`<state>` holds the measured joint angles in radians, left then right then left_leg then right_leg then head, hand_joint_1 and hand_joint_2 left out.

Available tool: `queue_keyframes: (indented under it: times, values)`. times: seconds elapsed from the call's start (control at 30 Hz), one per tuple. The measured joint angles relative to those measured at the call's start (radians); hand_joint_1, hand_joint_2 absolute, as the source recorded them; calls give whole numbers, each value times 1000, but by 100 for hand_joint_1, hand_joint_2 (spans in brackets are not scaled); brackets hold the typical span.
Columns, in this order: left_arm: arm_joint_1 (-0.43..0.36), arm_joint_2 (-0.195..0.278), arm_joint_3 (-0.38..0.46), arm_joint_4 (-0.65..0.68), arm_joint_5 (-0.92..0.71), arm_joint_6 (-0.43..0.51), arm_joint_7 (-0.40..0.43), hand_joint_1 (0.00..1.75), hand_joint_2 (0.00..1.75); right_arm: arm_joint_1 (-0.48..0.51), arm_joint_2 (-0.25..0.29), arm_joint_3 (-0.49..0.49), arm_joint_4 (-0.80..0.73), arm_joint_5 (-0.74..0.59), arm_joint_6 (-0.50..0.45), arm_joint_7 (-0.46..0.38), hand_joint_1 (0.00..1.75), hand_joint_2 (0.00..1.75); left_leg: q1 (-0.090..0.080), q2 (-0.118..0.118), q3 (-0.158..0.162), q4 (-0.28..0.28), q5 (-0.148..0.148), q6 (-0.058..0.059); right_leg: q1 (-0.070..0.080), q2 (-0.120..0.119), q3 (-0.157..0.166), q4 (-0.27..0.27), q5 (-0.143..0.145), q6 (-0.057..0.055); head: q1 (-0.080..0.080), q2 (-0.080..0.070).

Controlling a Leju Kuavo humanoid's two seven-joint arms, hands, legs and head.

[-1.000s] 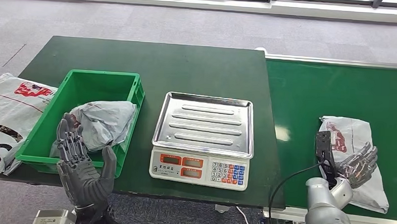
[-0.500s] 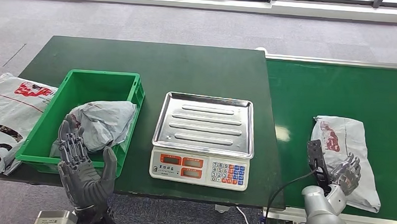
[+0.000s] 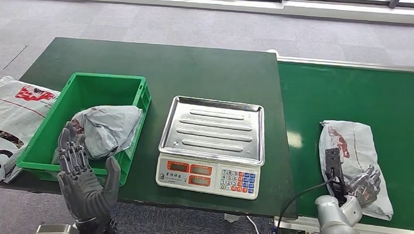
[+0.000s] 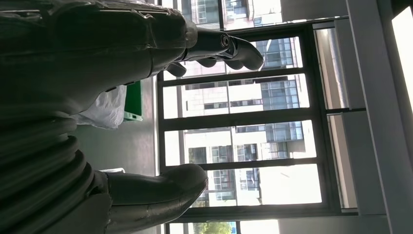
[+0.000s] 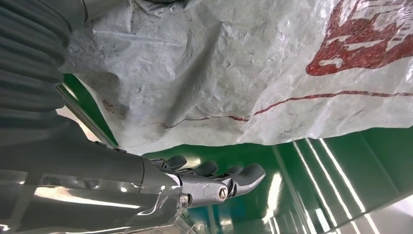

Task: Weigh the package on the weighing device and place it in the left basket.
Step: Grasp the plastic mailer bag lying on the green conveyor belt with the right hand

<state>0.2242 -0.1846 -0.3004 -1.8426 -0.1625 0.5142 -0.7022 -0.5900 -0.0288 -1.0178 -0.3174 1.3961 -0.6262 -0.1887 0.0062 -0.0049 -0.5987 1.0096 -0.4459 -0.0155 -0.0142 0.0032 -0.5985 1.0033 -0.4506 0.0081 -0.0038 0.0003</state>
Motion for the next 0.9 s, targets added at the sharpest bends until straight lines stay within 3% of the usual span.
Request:
queue_keyframes:
  times: [0.1,0.2,0.4,0.9]
  values:
    - [3,0,0,-2,0,0,0,0,175,4,-1,8,0,30,43,39,0,175,0,0,0,0,0,0,0,0,0,0,0,0,0,0]
    - [5,0,0,-5,0,0,0,0,175,14,-4,45,3,81,155,90,0,175,0,0,0,0,0,0,0,0,0,0,0,0,0,0]
    - [7,0,1,-8,3,-6,0,0,175,23,-7,103,5,115,251,116,0,175,0,0,1,0,0,0,0,0,1,0,0,0,0,0]
    - [7,0,4,-8,5,-29,0,0,175,36,-7,153,5,111,272,96,5,175,0,0,6,0,-1,2,0,0,7,-1,-1,1,0,0]
